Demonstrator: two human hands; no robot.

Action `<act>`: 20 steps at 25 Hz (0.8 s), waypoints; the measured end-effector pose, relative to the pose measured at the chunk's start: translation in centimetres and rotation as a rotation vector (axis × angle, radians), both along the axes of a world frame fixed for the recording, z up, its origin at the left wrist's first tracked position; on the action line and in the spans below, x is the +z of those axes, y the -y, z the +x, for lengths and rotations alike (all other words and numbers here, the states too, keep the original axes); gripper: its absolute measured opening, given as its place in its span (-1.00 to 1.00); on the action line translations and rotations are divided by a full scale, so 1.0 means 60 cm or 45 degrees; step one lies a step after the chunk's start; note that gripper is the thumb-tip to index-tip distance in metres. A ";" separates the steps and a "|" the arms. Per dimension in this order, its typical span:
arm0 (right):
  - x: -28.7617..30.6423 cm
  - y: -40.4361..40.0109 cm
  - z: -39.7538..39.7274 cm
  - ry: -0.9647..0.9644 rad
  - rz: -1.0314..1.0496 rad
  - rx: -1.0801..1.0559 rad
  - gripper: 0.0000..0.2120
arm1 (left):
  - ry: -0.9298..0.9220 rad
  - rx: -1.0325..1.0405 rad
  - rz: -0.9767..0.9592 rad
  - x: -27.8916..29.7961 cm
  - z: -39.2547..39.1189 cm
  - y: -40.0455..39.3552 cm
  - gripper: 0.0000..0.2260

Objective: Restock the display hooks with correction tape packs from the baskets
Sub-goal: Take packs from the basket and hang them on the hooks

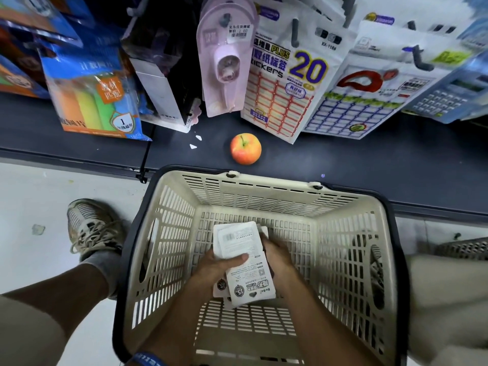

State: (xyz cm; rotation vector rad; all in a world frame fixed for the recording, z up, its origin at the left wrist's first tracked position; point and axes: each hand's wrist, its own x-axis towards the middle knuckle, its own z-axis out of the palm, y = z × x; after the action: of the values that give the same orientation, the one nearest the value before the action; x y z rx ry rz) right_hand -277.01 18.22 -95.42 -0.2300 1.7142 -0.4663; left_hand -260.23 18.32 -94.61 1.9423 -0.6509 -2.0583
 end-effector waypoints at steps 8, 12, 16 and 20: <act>0.088 0.039 0.011 0.239 -0.069 0.308 -0.37 | -0.376 0.175 0.074 0.046 0.004 -0.013 -0.53; 0.154 0.069 -0.005 0.334 -0.269 0.165 -0.61 | -0.418 0.252 -0.126 0.118 -0.014 0.007 -0.65; 0.232 0.071 -0.031 0.616 -0.564 -0.558 -0.81 | -0.216 0.063 -0.557 0.230 -0.020 0.057 -0.26; 0.311 0.107 -0.062 0.027 -0.548 -0.248 -0.78 | 0.110 -0.332 -1.205 0.403 -0.012 0.088 -0.23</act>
State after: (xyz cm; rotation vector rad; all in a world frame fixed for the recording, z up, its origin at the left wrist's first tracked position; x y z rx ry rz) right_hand -280.70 11.80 -76.76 -0.3666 1.6070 -0.9793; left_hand -260.96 13.03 -70.43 1.4073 -1.5956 -1.3383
